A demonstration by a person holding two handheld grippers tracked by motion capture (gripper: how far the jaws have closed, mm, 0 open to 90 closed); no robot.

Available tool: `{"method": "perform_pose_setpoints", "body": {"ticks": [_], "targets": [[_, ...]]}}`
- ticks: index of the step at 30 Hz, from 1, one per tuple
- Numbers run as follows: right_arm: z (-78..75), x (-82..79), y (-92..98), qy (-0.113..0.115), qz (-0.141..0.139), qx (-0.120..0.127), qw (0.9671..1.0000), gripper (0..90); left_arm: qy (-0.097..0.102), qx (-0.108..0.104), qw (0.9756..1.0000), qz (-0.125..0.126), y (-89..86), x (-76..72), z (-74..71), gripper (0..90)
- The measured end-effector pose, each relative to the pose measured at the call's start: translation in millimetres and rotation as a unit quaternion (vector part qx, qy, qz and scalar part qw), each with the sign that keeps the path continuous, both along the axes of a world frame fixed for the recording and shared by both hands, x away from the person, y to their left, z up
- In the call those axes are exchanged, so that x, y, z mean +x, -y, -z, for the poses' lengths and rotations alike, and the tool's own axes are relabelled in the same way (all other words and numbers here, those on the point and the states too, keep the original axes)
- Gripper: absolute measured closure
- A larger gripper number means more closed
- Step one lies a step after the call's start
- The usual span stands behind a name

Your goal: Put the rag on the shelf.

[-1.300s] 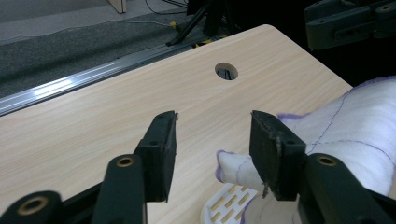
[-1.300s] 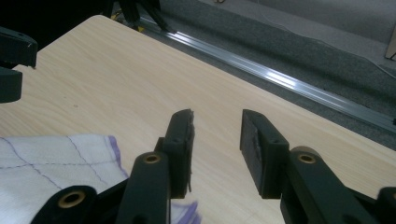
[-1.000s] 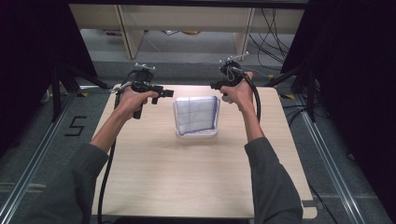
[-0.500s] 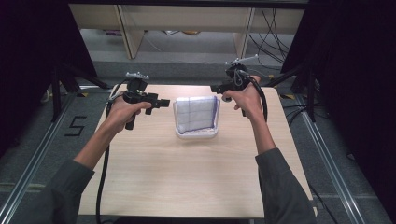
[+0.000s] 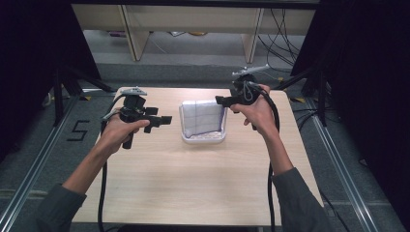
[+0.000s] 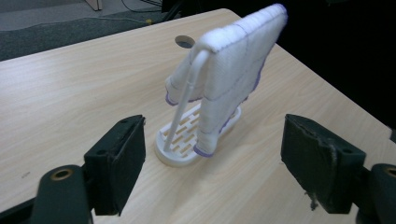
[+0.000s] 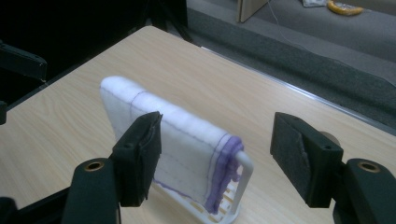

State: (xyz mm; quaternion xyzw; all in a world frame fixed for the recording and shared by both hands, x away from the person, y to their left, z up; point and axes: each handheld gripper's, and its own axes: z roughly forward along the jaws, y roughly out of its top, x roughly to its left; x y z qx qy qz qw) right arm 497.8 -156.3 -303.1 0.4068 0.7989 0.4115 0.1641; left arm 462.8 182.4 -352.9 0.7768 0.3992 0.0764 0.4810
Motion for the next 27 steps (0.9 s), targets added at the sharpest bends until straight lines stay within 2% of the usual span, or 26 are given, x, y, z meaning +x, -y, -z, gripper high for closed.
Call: {"method": "perform_pose_setpoints", "body": {"ticks": [5,8,10,12,13,16,19,20,21,22,25,27], "targets": [[2.4,-13.8,0.1,0.000,-0.010,0.002,0.9999,33.4,0.001,0.001,1.0000,0.008,-2.7,-13.1,4.9,19.3],[4.6,-20.8,1.7,0.009,-0.013,-0.005,0.9999,33.4,0.001,-0.007,0.9999,0.010,-4.8,-20.7,6.9,17.3],[6.9,-25.8,1.3,0.008,-0.014,0.004,0.9999,33.3,0.003,-0.011,0.9999,0.010,-6.4,-25.5,9.3,16.8],[7.7,-30.2,3.4,0.009,-0.020,0.003,0.9998,33.3,0.003,-0.011,0.9999,0.013,-8.4,-29.6,11.7,16.2],[9.8,-31.5,3.9,0.017,-0.026,0.007,0.9995,33.3,0.003,-0.011,0.9999,0.012,-9.2,-31.9,12.9,16.1],[12.7,-37.9,6.0,0.021,-0.031,0.006,0.9993,33.2,0.003,-0.013,0.9998,0.017,-10.2,-39.3,17.6,16.1],[14.1,-43.1,7.2,0.017,-0.028,0.006,0.9994,33.1,0.002,-0.014,0.9997,0.020,-10.0,-43.5,21.3,16.2],[16.3,-45.8,6.7,0.014,-0.030,0.013,0.9994,33.1,0.000,-0.011,0.9996,0.027,-10.5,-45.5,23.0,16.2],[17.6,-47.4,8.1,0.019,-0.034,0.006,0.9992,33.1,0.002,-0.012,0.9996,0.024,-9.8,-48.5,24.9,16.1],[19.4,-50.2,8.3,0.014,-0.031,0.010,0.9994,32.9,0.003,-0.012,0.9996,0.024,-9.6,-50.0,26.2,16.2],[22.9,-54.1,10.7,0.021,-0.041,0.008,0.9989,32.9,0.002,-0.014,0.9994,0.031,-8.4,-56.0,30.6,16.2],[24.5,-59.9,11.3,0.014,-0.035,0.012,0.9992,32.8,0.002,-0.015,0.9993,0.035,-7.3,-59.5,33.7,16.2]]}}
